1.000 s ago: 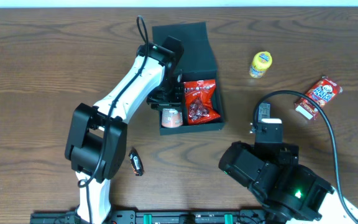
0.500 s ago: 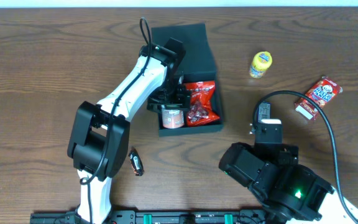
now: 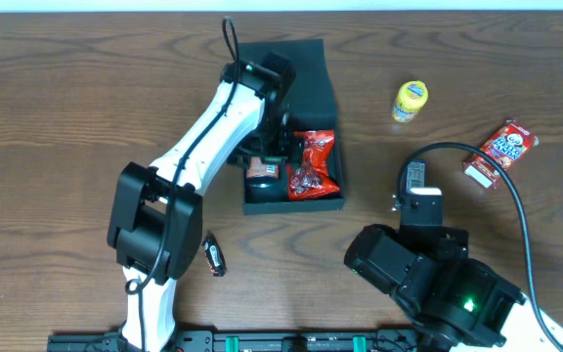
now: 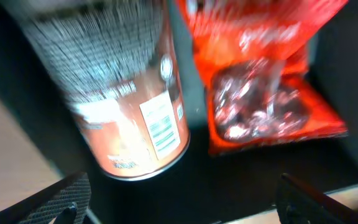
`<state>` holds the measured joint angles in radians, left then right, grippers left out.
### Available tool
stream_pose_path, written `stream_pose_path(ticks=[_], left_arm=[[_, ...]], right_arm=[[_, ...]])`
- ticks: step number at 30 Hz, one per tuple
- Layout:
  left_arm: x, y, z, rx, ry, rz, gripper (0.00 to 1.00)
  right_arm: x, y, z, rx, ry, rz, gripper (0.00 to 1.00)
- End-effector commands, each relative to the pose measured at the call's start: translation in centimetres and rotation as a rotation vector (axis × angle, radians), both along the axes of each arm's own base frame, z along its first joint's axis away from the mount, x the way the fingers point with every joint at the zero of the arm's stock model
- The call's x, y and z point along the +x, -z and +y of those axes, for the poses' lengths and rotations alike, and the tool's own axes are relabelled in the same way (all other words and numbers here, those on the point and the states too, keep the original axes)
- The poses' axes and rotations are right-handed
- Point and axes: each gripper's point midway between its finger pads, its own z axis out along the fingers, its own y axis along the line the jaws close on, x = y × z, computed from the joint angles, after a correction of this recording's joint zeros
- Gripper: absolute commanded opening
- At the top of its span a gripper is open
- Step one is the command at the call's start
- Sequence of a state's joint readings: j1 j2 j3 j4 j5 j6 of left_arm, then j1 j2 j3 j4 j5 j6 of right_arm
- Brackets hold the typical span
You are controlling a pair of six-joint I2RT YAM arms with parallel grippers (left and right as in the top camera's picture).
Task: Pack container
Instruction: 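Lift the Pringles can and carry it into the black box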
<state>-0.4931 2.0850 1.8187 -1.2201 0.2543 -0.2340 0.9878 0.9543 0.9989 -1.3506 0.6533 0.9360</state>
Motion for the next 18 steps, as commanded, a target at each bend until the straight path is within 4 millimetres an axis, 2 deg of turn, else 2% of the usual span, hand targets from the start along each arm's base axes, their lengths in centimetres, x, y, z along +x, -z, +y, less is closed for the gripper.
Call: stream_pose_path(ticks=[1, 4, 8, 12, 18], left_arm=[[2.4, -3.6, -0.4, -0.025, 0.097, -0.161, 0.95], [4.5, -4.6, -1.6, -0.066, 0.213, -0.277, 0.95], [6.6, -4.3, -2.7, -0.088, 0.319, -0.377, 0.95], [7.6, -3.8, -2.9, -0.088, 0.337, -0.406, 0.95], [7.6, -1.3, -2.8, -0.07, 0.349, -0.354, 0.95]], right_arm=[[0.1, -0.2, -0.5, 0.01, 0.035, -0.014, 0.99], [0.2, -0.2, -0.5, 0.01, 0.035, -0.015, 0.99], [0.1, -0.2, -0.5, 0.009, 0.035, -0.014, 0.99], [0.1, -0.1, -0.7, 0.003, 0.036, -0.01, 0.99], [0.0, -0.1, -0.7, 0.003, 0.041, -0.009, 0.99]])
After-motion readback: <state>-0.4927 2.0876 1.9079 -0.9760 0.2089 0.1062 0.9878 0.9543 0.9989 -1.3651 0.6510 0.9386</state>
